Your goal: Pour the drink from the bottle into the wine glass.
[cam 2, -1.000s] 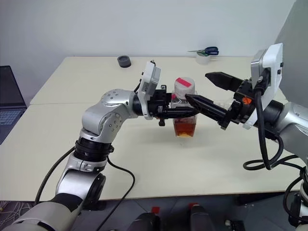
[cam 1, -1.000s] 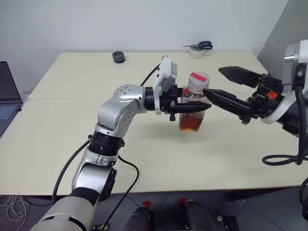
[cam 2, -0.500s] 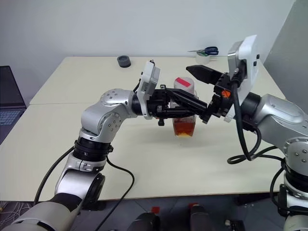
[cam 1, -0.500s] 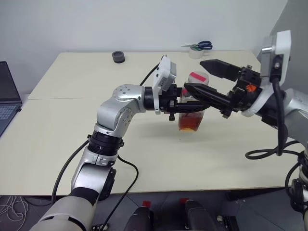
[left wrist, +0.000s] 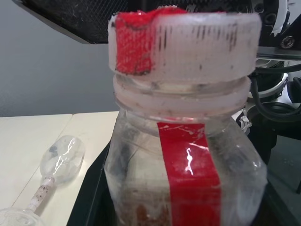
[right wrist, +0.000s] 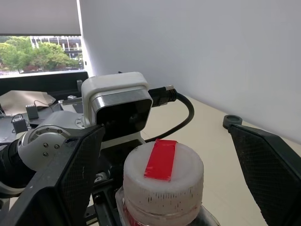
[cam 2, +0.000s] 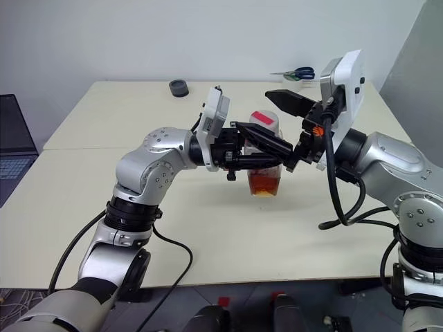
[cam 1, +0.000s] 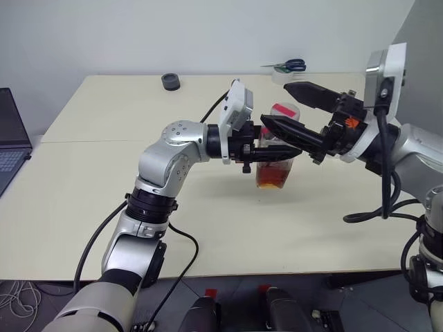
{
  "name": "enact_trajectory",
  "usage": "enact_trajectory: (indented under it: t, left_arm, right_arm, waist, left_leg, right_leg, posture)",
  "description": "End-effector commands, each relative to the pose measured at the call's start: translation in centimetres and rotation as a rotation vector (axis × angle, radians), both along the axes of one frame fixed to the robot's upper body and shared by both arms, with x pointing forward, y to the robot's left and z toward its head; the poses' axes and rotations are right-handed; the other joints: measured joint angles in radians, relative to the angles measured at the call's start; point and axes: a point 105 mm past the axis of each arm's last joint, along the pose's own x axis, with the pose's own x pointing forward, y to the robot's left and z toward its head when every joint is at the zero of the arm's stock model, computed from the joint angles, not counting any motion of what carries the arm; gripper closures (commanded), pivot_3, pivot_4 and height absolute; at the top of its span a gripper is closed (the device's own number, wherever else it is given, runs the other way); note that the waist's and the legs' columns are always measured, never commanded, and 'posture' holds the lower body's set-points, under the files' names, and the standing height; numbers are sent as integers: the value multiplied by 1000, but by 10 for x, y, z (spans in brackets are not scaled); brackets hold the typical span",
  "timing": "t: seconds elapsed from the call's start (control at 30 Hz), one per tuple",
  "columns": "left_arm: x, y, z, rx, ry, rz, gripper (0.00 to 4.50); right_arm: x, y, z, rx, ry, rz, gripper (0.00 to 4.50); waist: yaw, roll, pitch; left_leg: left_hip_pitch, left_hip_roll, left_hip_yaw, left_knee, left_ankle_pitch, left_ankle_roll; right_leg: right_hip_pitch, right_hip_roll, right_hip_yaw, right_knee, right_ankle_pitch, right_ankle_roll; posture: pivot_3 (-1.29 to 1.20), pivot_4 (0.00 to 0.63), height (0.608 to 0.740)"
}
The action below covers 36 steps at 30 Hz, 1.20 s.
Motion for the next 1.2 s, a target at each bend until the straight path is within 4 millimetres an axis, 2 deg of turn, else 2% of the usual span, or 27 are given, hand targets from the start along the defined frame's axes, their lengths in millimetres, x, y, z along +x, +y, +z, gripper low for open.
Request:
enact_trajectory:
  t: [0.03,0.53,1.2]
  left_arm:
    - [-6,-3,17,-31,-70,-22,2749]
    - [-5,-3,17,-39,-68,-19,2749]
    - [-6,-3,16,-39,-68,-21,2749]
  right_arm:
    - [-2,-8,7,20,-37,-26,18]
    - [-5,-22,7,8,-32,-70,18]
    - [-9,-26,3,-10,-22,-89,18]
  waist:
    - [0,0,0]
    - [0,0,0]
    - [0,0,0]
  left_leg:
    - [0,0,0,0,0,0]
    - [0,0,0,0,0,0]
    - [0,0,0,0,0,0]
  right_leg:
    - [0,0,0,0,0,0]
    - [0,0,0,0,0,0]
    - [0,0,0,0,0,0]
  posture:
    - [0,150,740]
    - [0,150,740]
    - [0,150,740]
